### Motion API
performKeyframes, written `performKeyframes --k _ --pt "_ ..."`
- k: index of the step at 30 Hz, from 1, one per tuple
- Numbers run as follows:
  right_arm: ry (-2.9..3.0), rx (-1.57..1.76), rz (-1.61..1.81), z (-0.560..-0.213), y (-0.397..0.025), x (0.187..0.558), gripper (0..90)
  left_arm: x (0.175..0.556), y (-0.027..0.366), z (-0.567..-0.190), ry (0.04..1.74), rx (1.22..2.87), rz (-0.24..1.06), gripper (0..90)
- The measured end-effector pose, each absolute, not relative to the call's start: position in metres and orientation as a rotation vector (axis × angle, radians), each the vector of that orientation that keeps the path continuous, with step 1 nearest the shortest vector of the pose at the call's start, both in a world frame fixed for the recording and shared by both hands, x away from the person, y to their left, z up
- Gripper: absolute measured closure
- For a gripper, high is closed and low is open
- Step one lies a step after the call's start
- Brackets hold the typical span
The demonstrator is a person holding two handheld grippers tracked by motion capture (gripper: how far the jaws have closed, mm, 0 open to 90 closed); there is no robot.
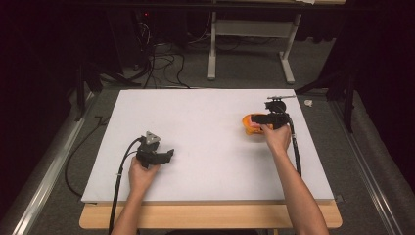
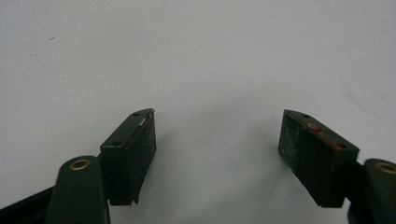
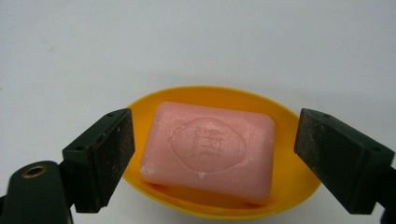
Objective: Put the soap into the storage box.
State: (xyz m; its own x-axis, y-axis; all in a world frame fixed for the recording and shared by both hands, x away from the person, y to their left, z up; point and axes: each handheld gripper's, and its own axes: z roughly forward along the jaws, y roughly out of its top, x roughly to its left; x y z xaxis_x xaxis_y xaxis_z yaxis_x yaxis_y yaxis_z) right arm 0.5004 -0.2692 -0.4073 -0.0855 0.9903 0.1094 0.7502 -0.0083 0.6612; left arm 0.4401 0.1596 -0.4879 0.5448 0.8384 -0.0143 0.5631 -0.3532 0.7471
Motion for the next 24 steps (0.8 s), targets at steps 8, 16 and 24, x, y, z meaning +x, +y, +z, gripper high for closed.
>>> performKeyframes --k 8,16,24 --pt "1.880 1.762 0.868 -0.397 -0.274 0.491 15.1 0.440 0.160 -0.488 1.127 2.061 0.489 28.0" --pt "1.863 1.752 0.909 -0.396 -0.284 0.482 16.3 0.440 0.160 -0.488 1.127 2.060 0.488 28.0" --pt "1.822 1.718 0.968 -0.386 -0.294 0.467 20.6 0.440 0.160 -0.488 1.127 2.060 0.489 28.0"
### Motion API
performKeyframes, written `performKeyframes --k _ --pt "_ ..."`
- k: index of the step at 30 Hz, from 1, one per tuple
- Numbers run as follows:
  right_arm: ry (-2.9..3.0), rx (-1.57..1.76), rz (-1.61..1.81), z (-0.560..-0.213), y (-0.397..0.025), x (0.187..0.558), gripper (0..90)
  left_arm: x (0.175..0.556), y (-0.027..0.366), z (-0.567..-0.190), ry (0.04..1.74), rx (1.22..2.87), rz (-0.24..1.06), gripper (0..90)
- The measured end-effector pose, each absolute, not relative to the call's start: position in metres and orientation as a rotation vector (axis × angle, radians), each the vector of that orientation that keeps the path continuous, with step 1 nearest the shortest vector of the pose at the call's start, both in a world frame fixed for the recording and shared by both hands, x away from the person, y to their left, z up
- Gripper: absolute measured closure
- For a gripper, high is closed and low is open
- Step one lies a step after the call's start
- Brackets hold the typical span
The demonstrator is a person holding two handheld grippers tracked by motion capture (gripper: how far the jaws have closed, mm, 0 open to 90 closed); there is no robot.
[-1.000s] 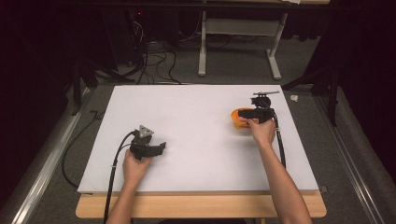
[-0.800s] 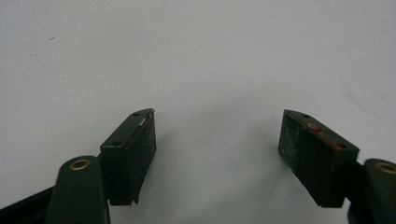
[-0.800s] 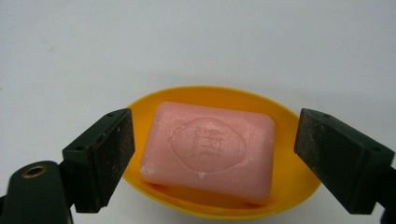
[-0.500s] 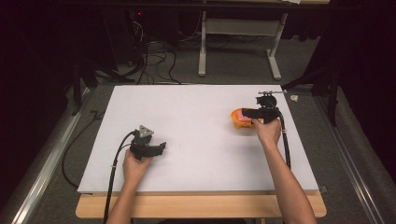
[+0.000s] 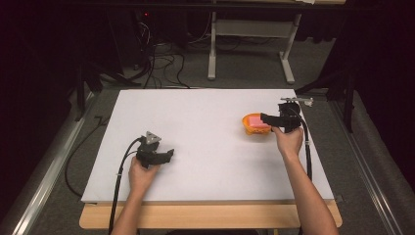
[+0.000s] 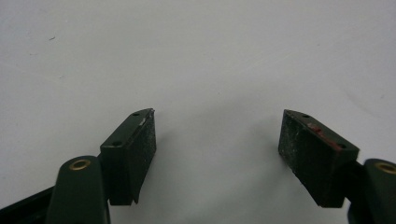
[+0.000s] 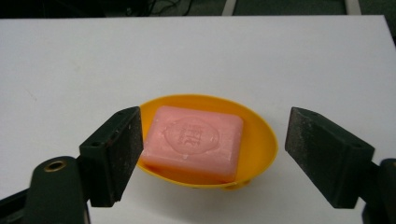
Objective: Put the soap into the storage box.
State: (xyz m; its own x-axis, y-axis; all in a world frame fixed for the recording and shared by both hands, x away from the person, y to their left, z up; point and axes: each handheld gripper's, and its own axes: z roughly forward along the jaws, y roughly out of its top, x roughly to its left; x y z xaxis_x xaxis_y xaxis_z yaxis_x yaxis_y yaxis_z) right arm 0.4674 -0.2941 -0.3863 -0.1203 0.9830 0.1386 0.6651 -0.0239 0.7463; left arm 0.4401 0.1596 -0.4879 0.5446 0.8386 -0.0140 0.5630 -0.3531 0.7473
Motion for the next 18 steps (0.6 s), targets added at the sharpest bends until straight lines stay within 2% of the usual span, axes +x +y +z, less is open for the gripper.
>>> performKeyframes --k 18 --pt "1.804 1.667 1.033 -0.376 -0.306 0.444 21.9 0.440 0.160 -0.488 1.128 2.060 0.487 28.0"
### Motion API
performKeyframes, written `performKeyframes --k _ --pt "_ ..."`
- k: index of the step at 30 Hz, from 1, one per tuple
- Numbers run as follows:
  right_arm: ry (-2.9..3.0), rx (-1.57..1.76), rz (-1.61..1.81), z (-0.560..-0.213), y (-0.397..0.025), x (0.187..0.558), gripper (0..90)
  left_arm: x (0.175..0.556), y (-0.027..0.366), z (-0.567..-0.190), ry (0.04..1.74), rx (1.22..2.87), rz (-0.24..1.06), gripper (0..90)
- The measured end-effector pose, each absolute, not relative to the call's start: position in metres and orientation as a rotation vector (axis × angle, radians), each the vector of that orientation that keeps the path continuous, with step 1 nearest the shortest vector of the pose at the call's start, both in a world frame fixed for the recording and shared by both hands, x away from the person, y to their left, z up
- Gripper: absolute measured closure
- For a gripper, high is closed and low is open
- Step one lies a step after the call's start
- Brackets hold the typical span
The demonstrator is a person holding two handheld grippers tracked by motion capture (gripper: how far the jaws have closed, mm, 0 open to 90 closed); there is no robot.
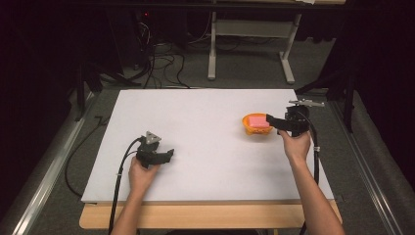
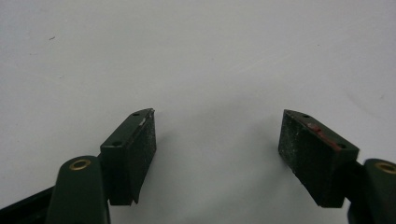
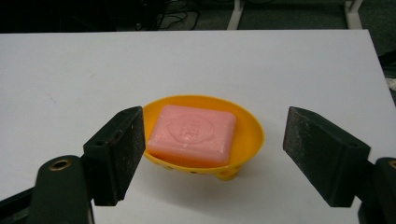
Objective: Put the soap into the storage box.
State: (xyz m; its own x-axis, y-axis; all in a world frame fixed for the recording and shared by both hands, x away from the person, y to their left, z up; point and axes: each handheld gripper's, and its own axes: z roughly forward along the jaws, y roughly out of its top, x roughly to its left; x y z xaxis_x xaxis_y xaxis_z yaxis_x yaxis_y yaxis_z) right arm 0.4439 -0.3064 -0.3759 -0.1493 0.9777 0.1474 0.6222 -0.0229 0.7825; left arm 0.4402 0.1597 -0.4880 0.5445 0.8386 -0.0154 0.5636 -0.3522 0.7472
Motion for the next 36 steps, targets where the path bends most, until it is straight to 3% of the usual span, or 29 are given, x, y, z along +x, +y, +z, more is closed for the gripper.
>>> performKeyframes --k 36 --pt "1.785 1.631 1.124 -0.376 -0.327 0.398 22.2 0.440 0.160 -0.488 1.127 2.060 0.489 28.0"
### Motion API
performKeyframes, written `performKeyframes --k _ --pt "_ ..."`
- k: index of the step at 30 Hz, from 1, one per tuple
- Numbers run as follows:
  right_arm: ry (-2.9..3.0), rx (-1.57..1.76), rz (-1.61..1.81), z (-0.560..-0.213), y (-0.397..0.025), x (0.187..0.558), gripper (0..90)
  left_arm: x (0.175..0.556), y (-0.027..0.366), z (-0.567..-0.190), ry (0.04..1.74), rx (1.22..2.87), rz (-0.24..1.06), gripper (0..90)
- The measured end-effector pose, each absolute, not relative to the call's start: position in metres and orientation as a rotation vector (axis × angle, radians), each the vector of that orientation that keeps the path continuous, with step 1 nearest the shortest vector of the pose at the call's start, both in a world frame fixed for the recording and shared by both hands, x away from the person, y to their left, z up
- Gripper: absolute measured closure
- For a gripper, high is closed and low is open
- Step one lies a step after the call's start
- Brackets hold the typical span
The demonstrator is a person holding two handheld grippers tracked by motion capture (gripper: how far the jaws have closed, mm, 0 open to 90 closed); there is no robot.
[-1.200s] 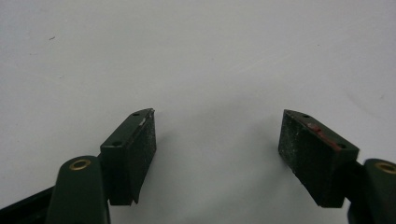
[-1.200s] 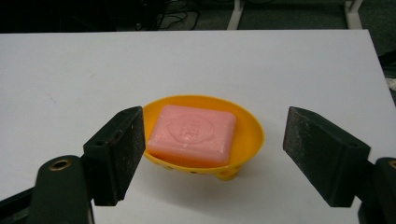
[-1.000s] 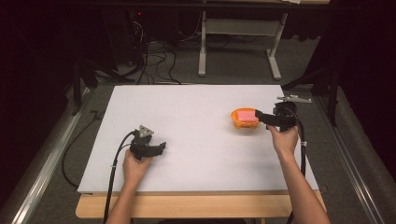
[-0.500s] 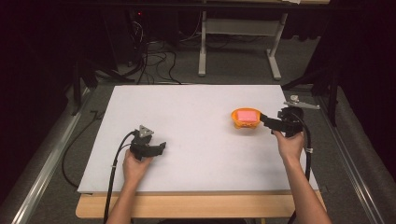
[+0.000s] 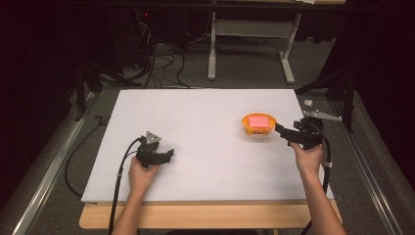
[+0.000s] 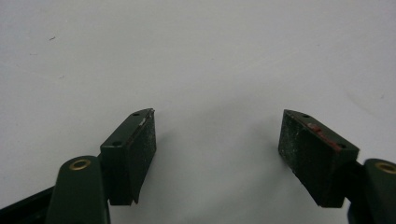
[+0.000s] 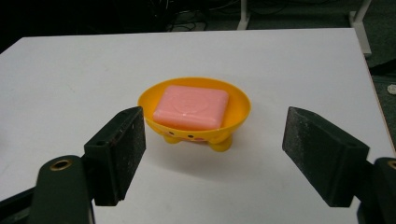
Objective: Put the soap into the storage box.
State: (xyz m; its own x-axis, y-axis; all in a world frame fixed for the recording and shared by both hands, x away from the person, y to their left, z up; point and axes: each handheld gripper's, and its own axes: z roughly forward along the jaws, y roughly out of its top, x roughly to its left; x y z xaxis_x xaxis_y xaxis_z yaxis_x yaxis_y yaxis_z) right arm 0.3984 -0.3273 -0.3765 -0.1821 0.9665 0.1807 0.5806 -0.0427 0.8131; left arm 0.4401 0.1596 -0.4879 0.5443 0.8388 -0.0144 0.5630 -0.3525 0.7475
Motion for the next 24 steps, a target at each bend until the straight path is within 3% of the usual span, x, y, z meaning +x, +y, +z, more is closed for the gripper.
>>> performKeyframes --k 24 --pt "1.792 1.628 1.180 -0.395 -0.333 0.367 22.3 0.440 0.159 -0.488 1.127 2.060 0.489 28.0"
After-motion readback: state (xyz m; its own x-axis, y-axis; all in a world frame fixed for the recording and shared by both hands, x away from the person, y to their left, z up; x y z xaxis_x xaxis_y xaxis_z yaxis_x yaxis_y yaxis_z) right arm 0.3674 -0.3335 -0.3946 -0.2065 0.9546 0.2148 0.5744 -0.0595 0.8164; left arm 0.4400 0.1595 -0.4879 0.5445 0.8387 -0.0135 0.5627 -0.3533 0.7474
